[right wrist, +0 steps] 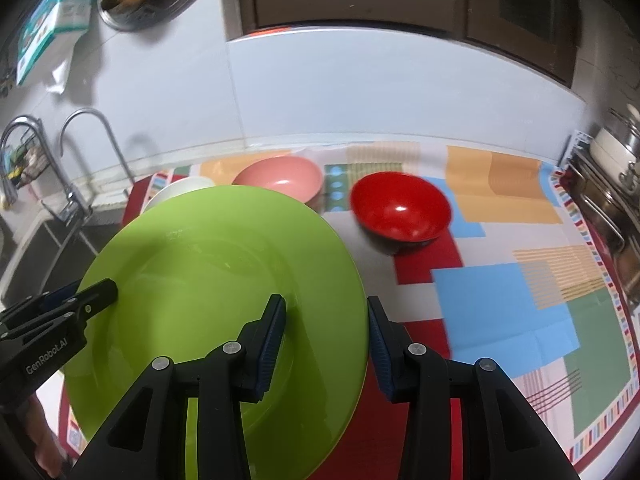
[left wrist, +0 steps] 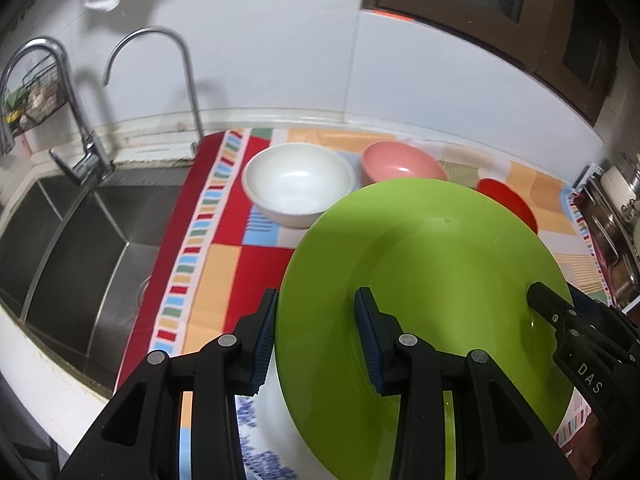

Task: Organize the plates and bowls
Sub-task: 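Carry the green plate over the stacked blue-and-white plates and lower it, then open both grippers to release the green plate onto the stack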

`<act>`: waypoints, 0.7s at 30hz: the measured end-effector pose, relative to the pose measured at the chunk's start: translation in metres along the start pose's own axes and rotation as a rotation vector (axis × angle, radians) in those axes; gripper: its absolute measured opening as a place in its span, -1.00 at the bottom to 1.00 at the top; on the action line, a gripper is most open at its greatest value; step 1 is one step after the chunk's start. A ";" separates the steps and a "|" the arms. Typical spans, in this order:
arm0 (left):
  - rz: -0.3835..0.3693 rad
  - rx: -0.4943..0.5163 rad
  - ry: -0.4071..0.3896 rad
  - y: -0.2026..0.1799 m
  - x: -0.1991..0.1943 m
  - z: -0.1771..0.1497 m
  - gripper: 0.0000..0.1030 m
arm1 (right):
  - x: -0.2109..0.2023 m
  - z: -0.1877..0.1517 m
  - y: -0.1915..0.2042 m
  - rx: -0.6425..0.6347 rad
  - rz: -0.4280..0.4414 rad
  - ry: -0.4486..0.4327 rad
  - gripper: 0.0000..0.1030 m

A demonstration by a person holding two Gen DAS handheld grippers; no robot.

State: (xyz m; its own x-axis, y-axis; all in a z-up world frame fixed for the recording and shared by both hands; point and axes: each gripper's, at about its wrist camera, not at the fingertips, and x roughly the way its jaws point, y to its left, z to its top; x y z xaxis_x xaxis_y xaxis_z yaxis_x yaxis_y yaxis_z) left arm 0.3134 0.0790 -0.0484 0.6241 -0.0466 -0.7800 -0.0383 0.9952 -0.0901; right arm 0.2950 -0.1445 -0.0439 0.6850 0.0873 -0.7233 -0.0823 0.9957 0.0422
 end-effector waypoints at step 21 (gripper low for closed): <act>0.064 -0.049 0.146 0.039 0.030 -0.042 -0.25 | 0.045 -0.032 0.043 -0.060 0.063 0.160 -0.20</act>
State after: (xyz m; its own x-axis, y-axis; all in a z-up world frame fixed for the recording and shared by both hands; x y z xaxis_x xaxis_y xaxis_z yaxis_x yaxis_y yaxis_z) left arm 0.2981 0.1127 -0.1016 0.4990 0.0008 -0.8666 -0.1142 0.9913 -0.0648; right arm 0.2989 -0.0986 -0.0964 0.5540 0.1384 -0.8209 -0.1676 0.9844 0.0528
